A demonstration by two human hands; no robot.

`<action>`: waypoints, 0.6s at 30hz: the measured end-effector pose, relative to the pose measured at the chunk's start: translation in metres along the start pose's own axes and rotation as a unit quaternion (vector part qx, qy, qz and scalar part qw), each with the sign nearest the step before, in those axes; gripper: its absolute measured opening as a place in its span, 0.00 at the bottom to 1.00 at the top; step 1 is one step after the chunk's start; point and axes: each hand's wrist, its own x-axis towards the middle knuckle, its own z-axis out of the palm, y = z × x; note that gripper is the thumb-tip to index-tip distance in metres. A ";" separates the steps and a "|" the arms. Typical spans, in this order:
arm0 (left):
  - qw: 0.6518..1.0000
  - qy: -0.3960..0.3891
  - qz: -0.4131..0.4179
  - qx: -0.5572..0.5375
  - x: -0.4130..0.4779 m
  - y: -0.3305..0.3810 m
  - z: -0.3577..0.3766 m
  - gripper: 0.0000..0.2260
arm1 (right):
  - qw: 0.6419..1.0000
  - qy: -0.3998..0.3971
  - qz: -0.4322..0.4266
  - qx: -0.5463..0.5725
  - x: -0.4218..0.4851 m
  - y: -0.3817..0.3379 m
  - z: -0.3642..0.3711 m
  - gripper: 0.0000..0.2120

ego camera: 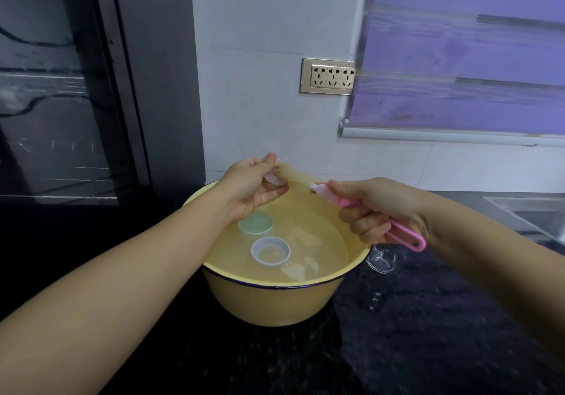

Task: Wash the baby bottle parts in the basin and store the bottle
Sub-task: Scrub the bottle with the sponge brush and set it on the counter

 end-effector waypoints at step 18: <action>0.994 0.085 -0.061 -0.038 0.001 0.007 -0.014 0.12 | 0.624 0.173 -0.045 -0.761 0.012 0.002 0.018 0.20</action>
